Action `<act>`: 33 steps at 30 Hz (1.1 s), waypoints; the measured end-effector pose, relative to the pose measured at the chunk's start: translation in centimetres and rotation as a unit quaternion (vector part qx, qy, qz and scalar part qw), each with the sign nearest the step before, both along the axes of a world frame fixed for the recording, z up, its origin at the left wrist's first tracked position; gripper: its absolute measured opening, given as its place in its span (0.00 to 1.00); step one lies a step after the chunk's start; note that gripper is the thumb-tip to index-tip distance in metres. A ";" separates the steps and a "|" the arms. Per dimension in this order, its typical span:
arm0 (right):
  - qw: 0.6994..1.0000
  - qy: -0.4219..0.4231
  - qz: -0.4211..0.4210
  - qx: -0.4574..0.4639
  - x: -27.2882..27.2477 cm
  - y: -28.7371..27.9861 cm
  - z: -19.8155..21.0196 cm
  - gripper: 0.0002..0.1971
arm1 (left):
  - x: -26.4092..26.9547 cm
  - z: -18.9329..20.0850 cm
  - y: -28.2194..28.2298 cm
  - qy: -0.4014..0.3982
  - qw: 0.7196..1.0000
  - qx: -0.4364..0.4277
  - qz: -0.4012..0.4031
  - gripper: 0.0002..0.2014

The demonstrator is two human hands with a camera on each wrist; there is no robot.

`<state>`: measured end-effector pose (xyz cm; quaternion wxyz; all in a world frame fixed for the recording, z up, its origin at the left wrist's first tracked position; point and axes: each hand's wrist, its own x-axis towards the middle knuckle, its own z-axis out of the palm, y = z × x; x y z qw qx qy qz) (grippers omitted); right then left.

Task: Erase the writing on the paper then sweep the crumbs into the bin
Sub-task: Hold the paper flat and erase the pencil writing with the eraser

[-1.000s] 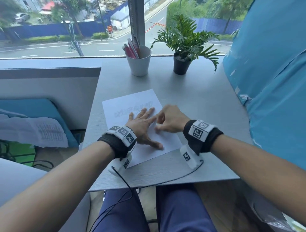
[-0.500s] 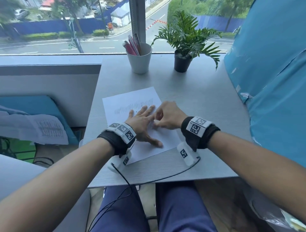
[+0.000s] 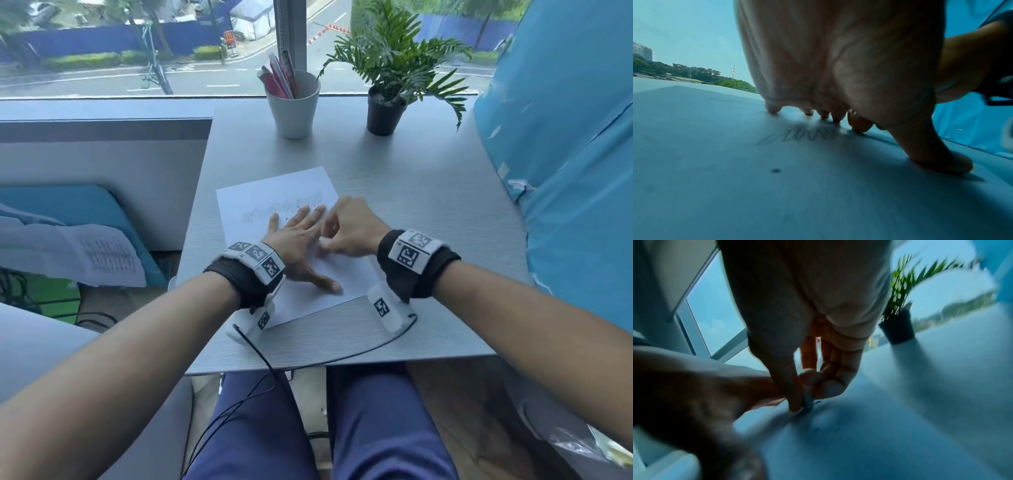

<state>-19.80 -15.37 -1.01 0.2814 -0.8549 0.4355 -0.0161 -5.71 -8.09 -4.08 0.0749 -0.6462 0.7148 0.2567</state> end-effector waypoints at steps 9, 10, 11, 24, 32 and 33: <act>0.999 -0.005 -0.032 0.009 0.4 -0.1 0.1 0.05 | -0.1 -0.3 -0.2 -0.016 1.000 -0.004 0.001 0.72; 0.998 -0.021 -0.065 0.008 0.2 -0.7 0.3 0.05 | -0.1 -0.4 -0.2 -0.017 1.000 -0.005 0.002 0.72; 0.996 -0.032 -0.089 0.000 0.1 -0.9 0.3 0.05 | -0.1 -0.4 -0.3 -0.018 1.000 -0.007 0.005 0.73; 0.997 -0.019 -0.057 0.048 0.6 0.5 0.4 0.04 | 0.3 -0.9 -0.5 -0.019 1.000 0.006 0.014 0.74; 0.997 -0.020 -0.056 0.047 0.3 0.2 0.7 0.04 | 0.1 -0.7 -0.4 -0.019 1.000 0.008 0.017 0.74; 0.995 -0.032 -0.088 0.039 0.0 -0.3 0.8 0.04 | 0.0 -0.6 -0.4 -0.014 1.000 0.006 0.019 0.74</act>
